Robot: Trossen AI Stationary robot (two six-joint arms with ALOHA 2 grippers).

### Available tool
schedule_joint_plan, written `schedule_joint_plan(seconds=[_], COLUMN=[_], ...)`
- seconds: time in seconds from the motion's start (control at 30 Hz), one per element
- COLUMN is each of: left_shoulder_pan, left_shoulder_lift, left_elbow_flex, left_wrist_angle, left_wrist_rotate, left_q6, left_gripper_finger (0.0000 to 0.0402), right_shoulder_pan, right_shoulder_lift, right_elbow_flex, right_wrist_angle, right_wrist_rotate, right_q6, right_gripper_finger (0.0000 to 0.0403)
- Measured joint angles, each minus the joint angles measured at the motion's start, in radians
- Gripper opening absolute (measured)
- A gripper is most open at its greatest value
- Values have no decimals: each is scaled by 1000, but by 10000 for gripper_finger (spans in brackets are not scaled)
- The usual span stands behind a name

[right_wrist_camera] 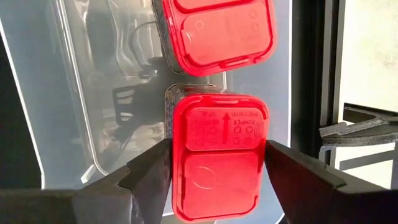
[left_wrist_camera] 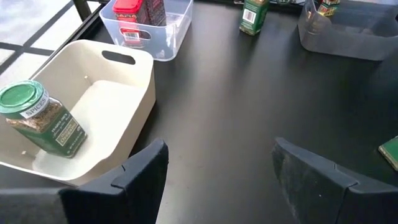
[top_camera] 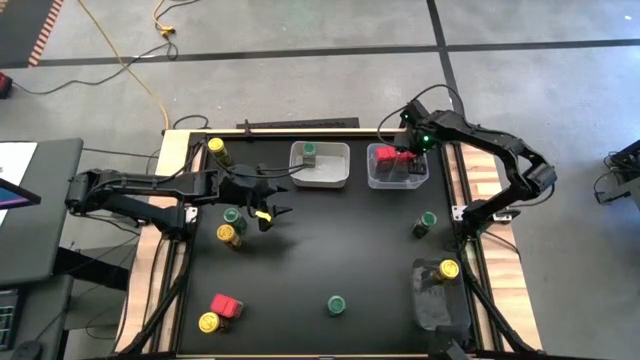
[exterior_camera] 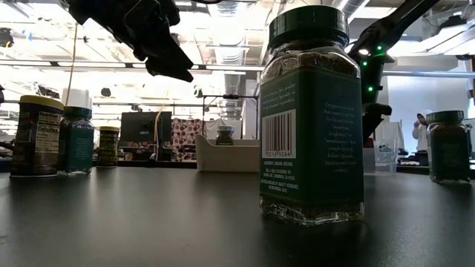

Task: Sort spices by type
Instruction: Put the top red seasoning can into the transparent bin

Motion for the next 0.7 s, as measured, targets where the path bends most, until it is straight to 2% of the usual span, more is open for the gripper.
schedule_joint_plan(seconds=[0.33, 0.7], left_shoulder_pan=[0, 0], left_shoulder_lift=[0, 0], left_elbow_flex=[0, 0], left_wrist_angle=[0, 0], left_wrist_rotate=[0, 0], left_q6=[-2, 8], left_gripper_finger=[272, 272], right_shoulder_pan=[0, 0], right_shoulder_lift=[-7, -102], right_elbow_flex=[-1, -1], right_wrist_angle=[-3, -3], right_wrist_rotate=[15, 19], right_q6=[0, 0], right_gripper_finger=[282, 282])
